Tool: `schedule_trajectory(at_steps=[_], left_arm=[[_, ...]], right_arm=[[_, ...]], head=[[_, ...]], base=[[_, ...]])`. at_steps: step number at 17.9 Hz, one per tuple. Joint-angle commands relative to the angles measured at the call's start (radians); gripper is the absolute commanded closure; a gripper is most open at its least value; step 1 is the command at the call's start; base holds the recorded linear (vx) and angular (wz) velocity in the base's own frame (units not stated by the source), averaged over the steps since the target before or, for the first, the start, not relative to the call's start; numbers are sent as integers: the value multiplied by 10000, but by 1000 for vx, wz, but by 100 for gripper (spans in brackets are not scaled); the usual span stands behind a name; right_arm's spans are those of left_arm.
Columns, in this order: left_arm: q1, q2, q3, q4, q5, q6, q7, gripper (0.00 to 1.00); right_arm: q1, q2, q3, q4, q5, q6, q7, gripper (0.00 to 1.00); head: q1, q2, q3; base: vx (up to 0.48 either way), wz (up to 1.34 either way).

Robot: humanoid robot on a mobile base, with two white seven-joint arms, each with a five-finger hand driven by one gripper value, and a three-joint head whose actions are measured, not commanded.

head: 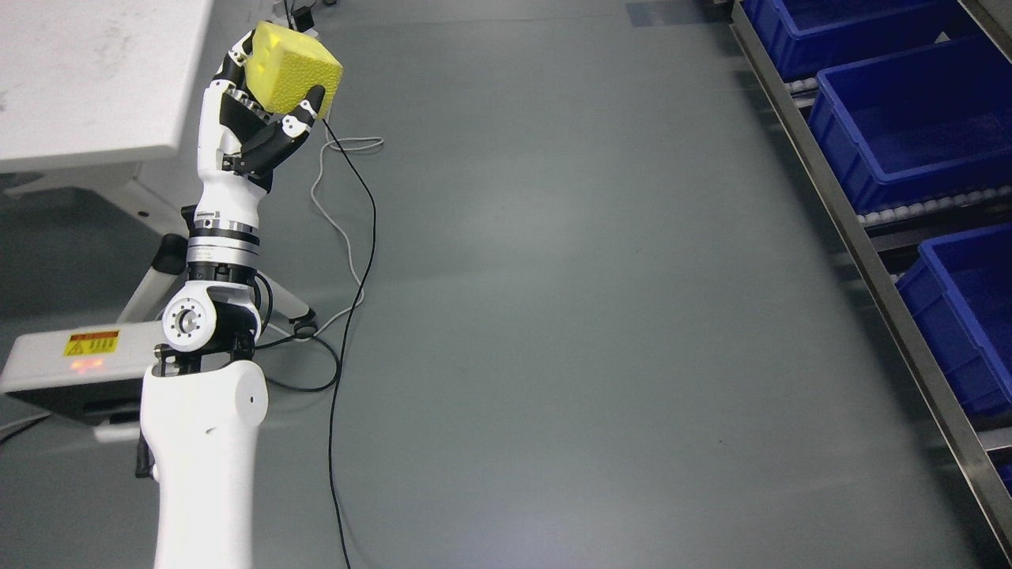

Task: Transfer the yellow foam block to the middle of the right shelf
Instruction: 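Hold the cube raised in the left hand while turning toward the blue bins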

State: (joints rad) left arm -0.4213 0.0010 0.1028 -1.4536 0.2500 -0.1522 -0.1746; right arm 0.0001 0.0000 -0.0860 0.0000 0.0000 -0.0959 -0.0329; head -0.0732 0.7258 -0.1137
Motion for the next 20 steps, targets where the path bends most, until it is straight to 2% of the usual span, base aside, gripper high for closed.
schedule_trajectory(at_steps=[1,12,20], left_arm=[[10,165,77,-206,0,79,-2,48],[-21,165,77,-145,0,110,-2,48],[-36,165,77,-129,0,126,-17,48]], right_arm=[[14,-175,1,-175,31,8,-8,0],[14,-175,1,-175,31,8,-8,0],[14,-175,-14,-175,31,8,-8,0]], head=[[0,0,0],[0,0,0],[0,0,0]], base=[[313,-282],[446,-458],[533,-383]])
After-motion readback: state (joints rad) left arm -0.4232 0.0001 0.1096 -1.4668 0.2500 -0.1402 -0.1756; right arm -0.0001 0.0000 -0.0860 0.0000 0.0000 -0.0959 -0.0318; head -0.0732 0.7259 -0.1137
